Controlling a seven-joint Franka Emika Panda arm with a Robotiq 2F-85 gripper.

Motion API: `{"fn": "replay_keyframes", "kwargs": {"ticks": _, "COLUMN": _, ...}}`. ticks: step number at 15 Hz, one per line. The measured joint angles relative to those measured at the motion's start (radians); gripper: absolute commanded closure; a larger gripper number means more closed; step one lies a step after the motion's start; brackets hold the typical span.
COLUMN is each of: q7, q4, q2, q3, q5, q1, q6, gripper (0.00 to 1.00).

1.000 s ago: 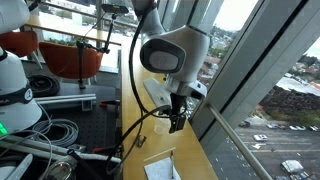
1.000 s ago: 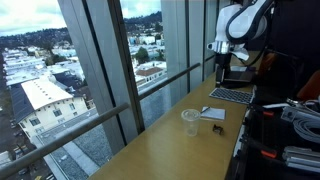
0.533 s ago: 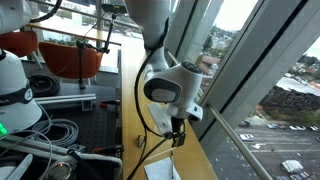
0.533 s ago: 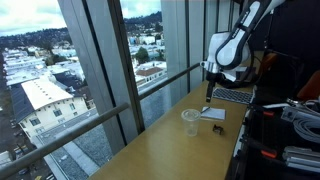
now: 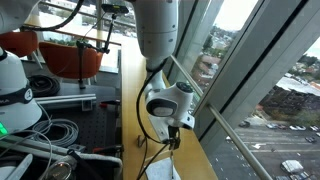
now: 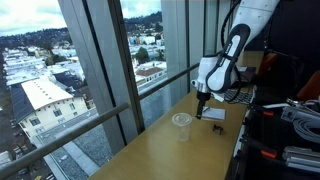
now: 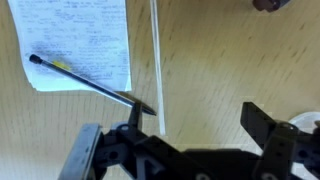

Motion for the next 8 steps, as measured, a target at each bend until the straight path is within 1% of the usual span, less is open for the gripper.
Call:
{"fn": "replay_keyframes", "kwargs": {"ticks": 3, "q7": 0.01, "q4": 0.061, "q2": 0.06, "q3": -0.001, "q5": -0.001, "q1": 0.001, "q6": 0.0, "gripper": 0.0}}
{"fn": "replay_keyframes", "kwargs": {"ticks": 6, "q7": 0.017, "q4": 0.094, "q2": 0.091, "q3": 0.0, "q5": -0.001, "q1": 0.001, "q6": 0.0, "gripper": 0.0}}
{"fn": "replay_keyframes", "kwargs": {"ticks": 7, "q7": 0.019, "q4": 0.1, "q2": 0.099, "q3": 0.0, "q5": -0.001, "q1": 0.001, "q6": 0.0, "gripper": 0.02}}
{"fn": "replay_keyframes", "kwargs": {"ticks": 8, "q7": 0.022, "q4": 0.101, "q2": 0.104, "q3": 0.0, "q5": -0.001, "q1": 0.001, "q6": 0.0, "gripper": 0.1}}
